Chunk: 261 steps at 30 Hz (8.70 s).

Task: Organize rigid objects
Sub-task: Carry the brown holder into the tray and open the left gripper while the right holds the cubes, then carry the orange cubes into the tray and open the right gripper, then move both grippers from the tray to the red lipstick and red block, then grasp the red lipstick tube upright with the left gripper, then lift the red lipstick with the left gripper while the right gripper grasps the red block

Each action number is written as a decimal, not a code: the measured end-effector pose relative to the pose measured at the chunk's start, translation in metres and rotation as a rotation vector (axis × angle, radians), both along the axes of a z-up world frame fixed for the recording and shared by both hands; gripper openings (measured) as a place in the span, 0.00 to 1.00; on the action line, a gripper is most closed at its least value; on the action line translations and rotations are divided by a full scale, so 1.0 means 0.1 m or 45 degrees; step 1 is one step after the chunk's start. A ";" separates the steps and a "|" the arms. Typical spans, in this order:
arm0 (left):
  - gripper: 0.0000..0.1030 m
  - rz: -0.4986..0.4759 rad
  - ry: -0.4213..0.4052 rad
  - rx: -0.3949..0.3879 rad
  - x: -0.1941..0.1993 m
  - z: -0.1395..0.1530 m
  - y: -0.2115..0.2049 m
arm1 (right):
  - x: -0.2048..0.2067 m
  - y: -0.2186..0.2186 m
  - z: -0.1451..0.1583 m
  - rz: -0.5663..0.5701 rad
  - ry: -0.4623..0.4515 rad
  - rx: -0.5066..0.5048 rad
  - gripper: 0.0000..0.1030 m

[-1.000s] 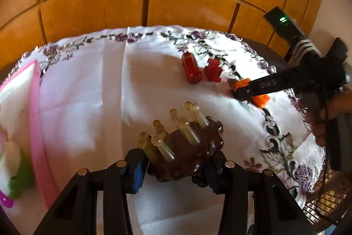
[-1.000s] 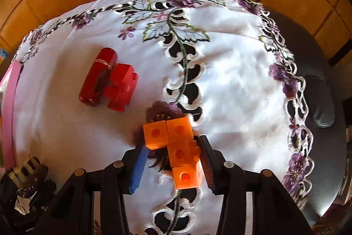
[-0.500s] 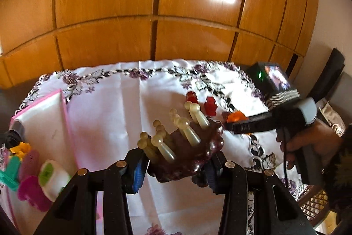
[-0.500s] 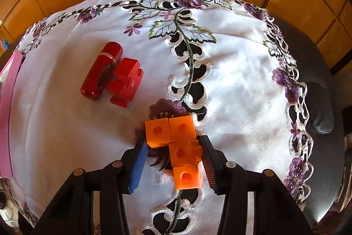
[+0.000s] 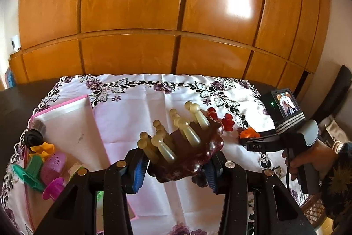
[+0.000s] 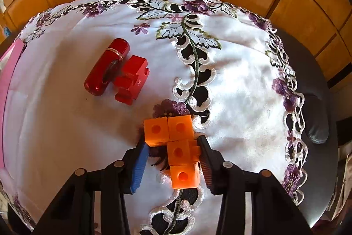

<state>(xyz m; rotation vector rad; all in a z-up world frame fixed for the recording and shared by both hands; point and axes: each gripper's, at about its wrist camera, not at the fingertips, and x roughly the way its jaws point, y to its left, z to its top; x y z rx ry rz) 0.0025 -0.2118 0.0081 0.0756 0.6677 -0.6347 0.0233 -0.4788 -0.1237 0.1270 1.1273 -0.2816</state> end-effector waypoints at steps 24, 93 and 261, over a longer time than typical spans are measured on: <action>0.44 0.305 0.241 -0.256 0.77 -0.02 1.13 | 0.00 0.06 0.01 0.035 0.000 -0.065 0.43; 0.65 0.554 0.131 0.047 0.34 -0.33 1.59 | 0.07 1.23 0.67 0.375 -0.297 0.153 0.43; 0.25 -0.079 0.198 0.210 0.37 -0.98 -0.84 | 0.60 0.15 -0.07 0.172 -0.150 0.200 0.14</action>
